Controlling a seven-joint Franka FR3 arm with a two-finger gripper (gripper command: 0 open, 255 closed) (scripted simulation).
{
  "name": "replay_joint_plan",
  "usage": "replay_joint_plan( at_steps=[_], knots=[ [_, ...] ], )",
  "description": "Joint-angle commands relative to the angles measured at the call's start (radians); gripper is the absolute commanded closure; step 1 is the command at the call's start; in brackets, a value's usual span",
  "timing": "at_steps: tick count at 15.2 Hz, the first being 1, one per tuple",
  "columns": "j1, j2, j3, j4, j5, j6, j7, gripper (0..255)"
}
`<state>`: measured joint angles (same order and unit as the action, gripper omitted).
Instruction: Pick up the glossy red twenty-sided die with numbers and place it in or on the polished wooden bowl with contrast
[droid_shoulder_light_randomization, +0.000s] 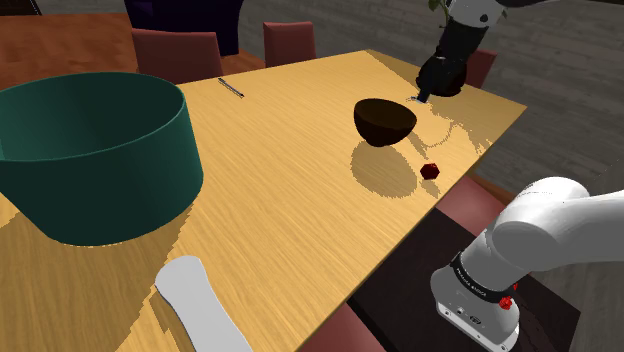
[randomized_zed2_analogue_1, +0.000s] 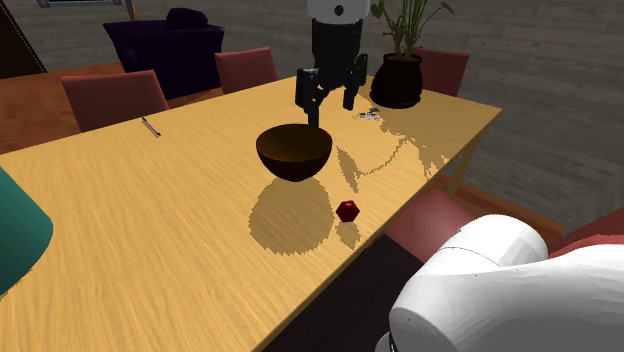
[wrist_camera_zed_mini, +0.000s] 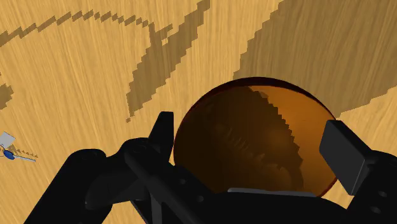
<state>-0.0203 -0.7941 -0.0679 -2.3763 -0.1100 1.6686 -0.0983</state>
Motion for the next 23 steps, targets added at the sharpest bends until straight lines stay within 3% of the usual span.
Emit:
replay_joint_plan(
  at_steps=[1,13,23],
  knots=[
    [0.000,0.000,0.000,0.000,0.000,0.000,0.000,0],
    [0.040,-0.312,-0.048,-0.424,0.044,0.019,-0.096,0],
    [0.035,-0.320,-0.055,-0.529,0.035,0.116,-0.096,0]
  ],
)
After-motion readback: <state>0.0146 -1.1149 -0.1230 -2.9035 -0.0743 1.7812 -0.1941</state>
